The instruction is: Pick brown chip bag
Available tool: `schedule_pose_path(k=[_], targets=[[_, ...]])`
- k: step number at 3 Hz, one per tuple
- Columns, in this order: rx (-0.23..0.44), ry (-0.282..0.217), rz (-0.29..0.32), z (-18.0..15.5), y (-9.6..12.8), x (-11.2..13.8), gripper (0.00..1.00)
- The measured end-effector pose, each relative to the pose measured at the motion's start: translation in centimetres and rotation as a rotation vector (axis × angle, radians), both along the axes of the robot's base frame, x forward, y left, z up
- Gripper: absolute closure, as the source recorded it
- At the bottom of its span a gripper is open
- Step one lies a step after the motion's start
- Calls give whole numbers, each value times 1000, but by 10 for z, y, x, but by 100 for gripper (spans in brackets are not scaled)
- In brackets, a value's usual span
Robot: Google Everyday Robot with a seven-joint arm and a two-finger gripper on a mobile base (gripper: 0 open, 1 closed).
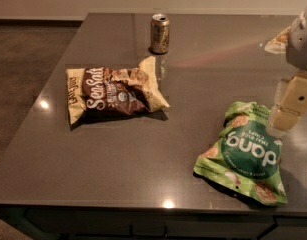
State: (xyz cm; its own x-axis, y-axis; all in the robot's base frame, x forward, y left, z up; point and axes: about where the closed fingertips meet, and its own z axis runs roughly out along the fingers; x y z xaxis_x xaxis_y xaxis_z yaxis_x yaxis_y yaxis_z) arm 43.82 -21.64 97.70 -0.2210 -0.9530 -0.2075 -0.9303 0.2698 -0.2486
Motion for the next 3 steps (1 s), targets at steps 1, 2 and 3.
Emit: schedule_pose_path(k=[1, 2, 3], targets=[[0, 0, 0, 0, 0, 0, 0], [18, 8, 25, -2, 13, 7, 0], [24, 31, 101, -13, 57, 27, 0]])
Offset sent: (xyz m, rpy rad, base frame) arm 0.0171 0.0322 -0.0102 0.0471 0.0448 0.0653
